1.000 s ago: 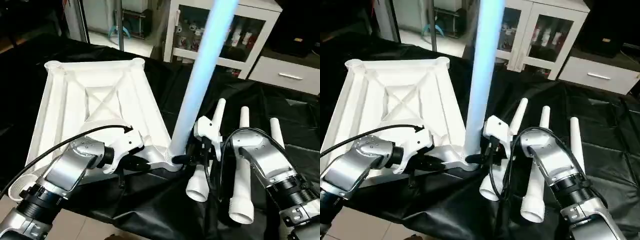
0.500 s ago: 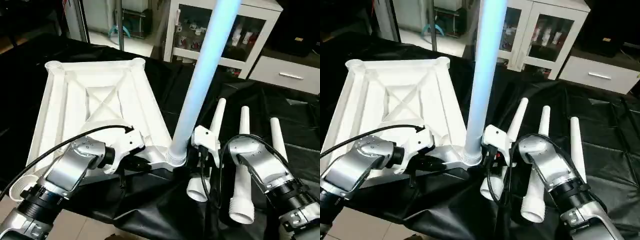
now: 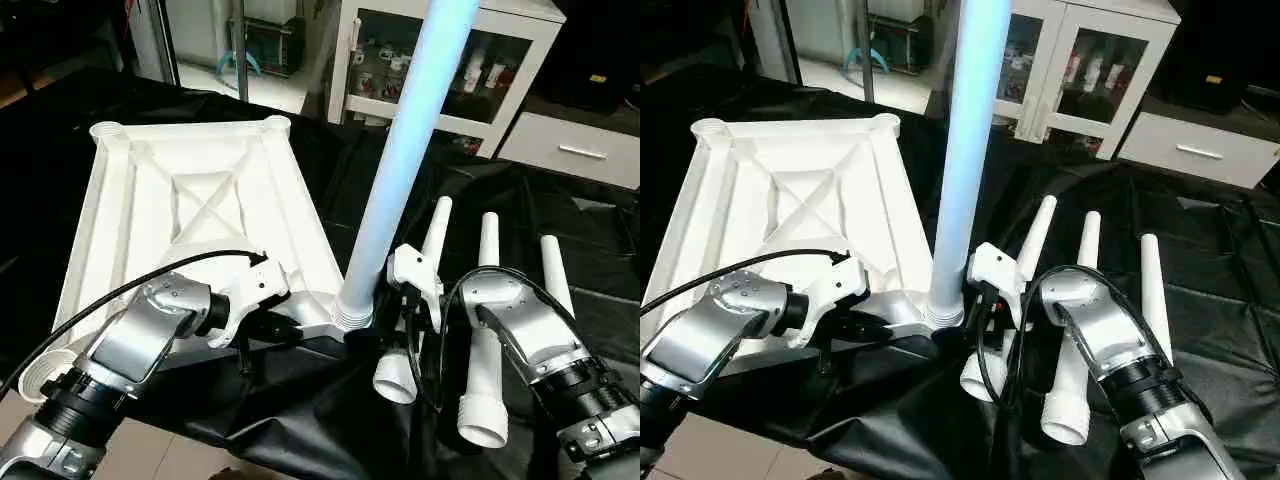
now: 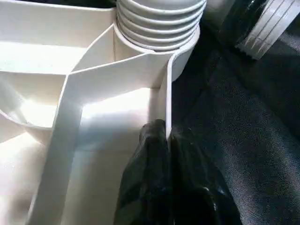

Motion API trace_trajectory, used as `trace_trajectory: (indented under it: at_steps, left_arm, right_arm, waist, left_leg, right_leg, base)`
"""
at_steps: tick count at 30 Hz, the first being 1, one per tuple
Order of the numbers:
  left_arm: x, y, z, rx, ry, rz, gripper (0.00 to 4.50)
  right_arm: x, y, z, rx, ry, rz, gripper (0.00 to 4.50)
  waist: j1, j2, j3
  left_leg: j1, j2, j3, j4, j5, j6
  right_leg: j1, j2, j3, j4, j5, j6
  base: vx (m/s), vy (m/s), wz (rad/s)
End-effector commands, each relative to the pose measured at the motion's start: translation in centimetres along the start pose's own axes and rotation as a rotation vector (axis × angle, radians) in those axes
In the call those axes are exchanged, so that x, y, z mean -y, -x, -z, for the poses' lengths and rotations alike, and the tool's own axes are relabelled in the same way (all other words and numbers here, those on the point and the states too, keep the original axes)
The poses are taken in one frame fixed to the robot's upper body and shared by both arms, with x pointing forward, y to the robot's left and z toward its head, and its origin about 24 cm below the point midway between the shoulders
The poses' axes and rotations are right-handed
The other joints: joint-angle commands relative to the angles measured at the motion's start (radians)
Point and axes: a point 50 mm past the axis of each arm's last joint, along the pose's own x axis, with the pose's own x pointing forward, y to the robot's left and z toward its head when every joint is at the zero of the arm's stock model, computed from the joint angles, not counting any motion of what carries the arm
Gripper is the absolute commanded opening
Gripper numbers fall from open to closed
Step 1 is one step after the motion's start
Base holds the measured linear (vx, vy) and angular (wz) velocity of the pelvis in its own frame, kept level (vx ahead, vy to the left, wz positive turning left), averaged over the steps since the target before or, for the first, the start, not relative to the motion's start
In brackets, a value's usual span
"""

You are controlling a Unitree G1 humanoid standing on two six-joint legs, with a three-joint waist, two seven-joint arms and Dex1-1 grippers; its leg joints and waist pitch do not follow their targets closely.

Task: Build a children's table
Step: Insert table leg to table base

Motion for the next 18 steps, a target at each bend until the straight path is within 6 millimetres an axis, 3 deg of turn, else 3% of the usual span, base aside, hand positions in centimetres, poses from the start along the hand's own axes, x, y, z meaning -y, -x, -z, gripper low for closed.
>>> trace_trajectory:
  at_steps: [1,18]
  left_arm:
    - [0.41,-0.13,-1.42,0.046,-0.057,0.048,0.00]
    - [0.47,-0.11,-1.36,0.045,-0.055,0.051,0.00]
  right_arm:
    - [0.33,0.56,-0.25,0.013,0.008,0.021,4.46]
    - [0.35,0.61,-0.54,0.051,-0.011,0.010,4.46]
  waist:
    - [-0.003,0.020,-0.065]
    - [-0.003,0.020,-0.065]
  left_leg:
    - [0.005,0.040,-0.009,-0.080,-0.109,0.018]
    - [0.004,0.039,-0.009,-0.080,-0.108,0.017]
  right_leg:
    - [0.058,-0.074,0.045,-0.061,-0.106,-0.245]
    - [0.059,-0.074,0.045,-0.061,-0.103,-0.246]
  base:
    - [0.000,0.000,0.00]
    - [0.000,0.000,0.00]
